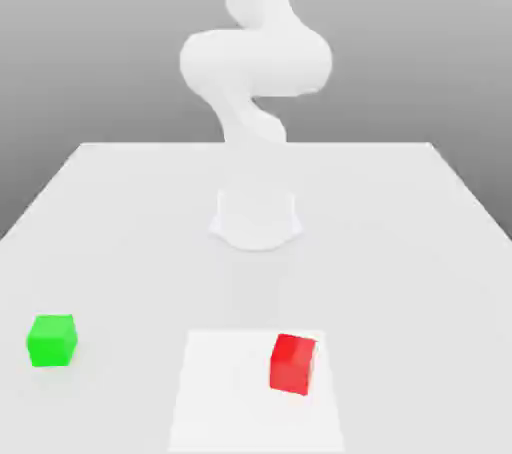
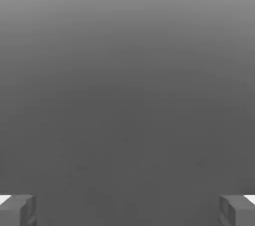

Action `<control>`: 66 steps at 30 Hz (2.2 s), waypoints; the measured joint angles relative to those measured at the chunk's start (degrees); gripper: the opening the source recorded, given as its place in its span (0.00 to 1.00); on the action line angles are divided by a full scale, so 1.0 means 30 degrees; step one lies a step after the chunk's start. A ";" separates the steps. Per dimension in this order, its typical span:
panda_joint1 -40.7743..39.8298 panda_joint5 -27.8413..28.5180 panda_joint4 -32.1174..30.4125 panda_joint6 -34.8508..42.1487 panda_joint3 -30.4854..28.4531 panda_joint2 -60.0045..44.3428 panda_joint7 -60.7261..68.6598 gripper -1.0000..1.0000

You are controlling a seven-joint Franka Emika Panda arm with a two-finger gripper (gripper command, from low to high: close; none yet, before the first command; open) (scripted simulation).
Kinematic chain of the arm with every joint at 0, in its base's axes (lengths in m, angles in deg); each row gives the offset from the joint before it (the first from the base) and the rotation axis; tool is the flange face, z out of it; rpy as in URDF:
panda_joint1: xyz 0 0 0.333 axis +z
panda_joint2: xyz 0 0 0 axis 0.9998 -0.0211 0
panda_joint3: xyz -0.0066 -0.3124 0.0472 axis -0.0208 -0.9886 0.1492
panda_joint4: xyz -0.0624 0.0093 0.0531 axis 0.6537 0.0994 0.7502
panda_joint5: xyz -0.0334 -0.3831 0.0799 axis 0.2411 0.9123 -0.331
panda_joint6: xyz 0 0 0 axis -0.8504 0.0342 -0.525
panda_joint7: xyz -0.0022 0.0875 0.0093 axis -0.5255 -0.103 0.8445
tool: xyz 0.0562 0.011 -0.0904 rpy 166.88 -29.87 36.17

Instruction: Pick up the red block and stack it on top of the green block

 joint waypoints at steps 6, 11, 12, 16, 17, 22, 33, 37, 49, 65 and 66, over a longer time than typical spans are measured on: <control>0.1729 0.0425 -0.1906 -0.2038 -0.1170 -0.3530 0.4783 0.50; 0.3029 0.0543 -0.3450 -0.3686 -0.2118 -0.6393 0.8825 0.50; 0.3271 0.0527 -0.3758 -0.4014 -0.2292 -0.6967 0.9654 0.50; 0.4156 0.0366 -0.4998 -0.5348 -0.2888 -0.9273 1.3079 0.50; 0.4340 0.0286 -0.5306 -0.5678 -0.2992 -0.9853 1.3963 0.50; 0.5078 -0.0220 -0.6852 -0.7333 -0.3204 -1.2764 1.8453 0.50; 0.4094 -0.2759 -0.7101 -1.1786 -0.1468 -1.8604 2.2676 0.00; 0.3987 -0.2918 -0.7053 -1.1986 -0.1324 -1.8900 2.2798 0.00; 0.1593 -0.0499 -0.7083 -0.7564 -0.3903 -1.4433 2.4046 0.00; -0.6476 -0.1829 -0.4901 -0.6508 -0.7081 -1.5616 3.4660 0.00; -0.6547 -0.2309 -0.4858 -0.6910 -0.6927 -1.6106 3.5043 0.00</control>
